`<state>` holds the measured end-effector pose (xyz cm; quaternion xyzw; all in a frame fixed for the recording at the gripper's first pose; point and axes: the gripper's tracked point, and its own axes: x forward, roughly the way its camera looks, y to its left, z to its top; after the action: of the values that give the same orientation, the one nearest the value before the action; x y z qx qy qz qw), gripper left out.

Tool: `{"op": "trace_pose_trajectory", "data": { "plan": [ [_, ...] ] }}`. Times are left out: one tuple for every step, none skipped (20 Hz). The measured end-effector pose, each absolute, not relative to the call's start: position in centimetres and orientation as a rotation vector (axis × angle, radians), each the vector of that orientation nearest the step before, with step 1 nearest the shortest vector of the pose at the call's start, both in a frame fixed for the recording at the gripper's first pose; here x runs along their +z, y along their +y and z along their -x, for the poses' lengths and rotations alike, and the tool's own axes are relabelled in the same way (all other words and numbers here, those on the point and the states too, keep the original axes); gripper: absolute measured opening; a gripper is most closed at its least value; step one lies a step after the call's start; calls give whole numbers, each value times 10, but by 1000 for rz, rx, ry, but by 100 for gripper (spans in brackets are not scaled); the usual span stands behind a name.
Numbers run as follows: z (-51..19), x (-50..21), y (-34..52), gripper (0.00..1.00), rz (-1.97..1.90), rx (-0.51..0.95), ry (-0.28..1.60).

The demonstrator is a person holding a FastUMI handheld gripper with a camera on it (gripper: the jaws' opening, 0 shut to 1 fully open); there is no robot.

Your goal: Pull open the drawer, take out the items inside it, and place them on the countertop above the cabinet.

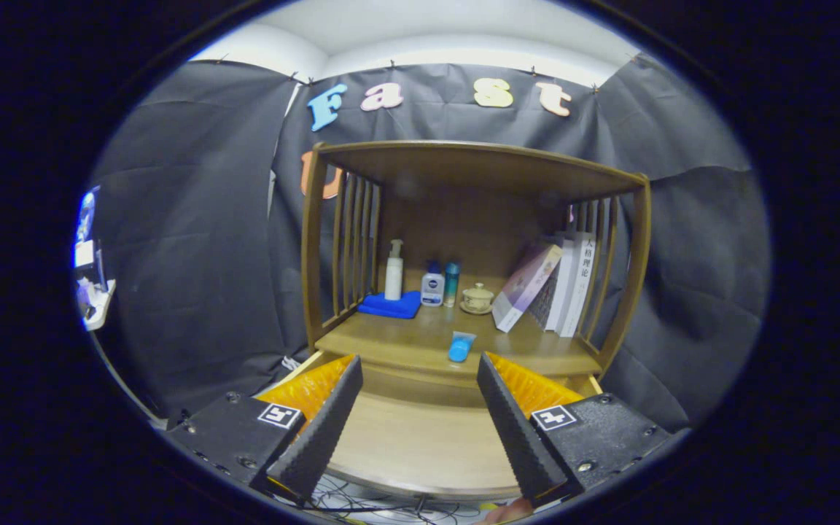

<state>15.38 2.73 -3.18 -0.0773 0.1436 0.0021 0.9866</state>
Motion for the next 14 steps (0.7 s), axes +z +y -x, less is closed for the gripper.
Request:
{"op": "trace_pose_trajectory", "data": {
  "plan": [
    [-144,-39,30,100,163,7,282],
    [-136,-47,28,100,173,1,275],
    [-129,-54,28,100,183,-5,268],
    [-122,-61,26,100,187,-14,260],
    [-115,-67,26,100,183,-20,252],
    [-107,-71,24,100,168,-20,239],
    [-100,-76,25,100,151,-19,228],
    [-92,-83,25,100,137,-13,218],
    [-85,-90,26,100,125,-5,210],
    [-80,-98,24,100,113,-4,199],
    [-74,-106,22,100,108,-9,193],
    [-69,-114,18,100,106,-20,183],
    [-64,-120,13,100,103,-35,174],
    [-61,-127,9,100,95,-48,172]
  ]
}}
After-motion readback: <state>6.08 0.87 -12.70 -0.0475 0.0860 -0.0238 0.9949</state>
